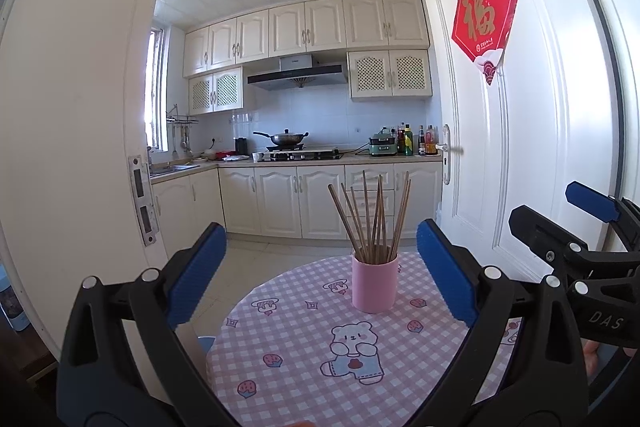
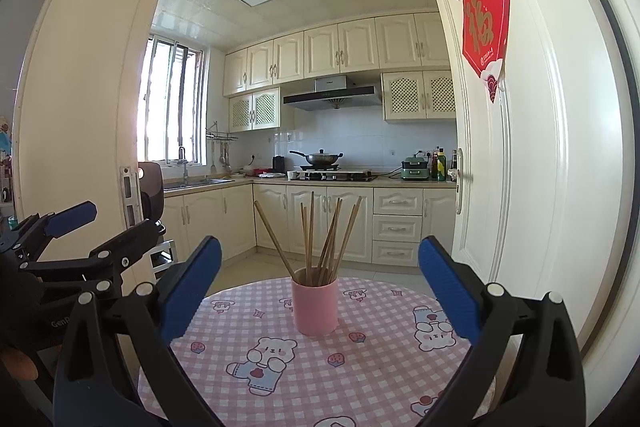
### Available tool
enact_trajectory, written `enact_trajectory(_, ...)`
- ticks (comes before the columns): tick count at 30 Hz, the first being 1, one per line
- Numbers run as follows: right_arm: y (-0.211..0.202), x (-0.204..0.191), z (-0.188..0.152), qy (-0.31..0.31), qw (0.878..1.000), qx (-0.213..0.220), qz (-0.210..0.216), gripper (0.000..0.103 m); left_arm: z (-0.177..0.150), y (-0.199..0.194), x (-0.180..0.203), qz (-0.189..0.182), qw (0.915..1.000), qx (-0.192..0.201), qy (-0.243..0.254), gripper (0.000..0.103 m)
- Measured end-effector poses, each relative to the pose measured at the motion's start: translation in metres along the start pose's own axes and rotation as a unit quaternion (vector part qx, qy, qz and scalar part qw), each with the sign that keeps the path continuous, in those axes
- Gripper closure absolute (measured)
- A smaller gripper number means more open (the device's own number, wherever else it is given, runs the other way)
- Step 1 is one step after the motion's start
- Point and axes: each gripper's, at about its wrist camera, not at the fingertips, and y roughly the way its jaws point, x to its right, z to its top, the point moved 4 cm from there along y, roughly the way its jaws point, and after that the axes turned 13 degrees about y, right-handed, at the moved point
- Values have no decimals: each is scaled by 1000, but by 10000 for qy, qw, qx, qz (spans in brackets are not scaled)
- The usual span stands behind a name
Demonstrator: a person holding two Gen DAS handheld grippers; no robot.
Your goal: Organize utensils
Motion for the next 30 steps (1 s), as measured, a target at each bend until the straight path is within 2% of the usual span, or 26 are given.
enact_trajectory(30,3,0,-1,68,10000,-65,19,8,1,3,0,119,9999,-18,0,9)
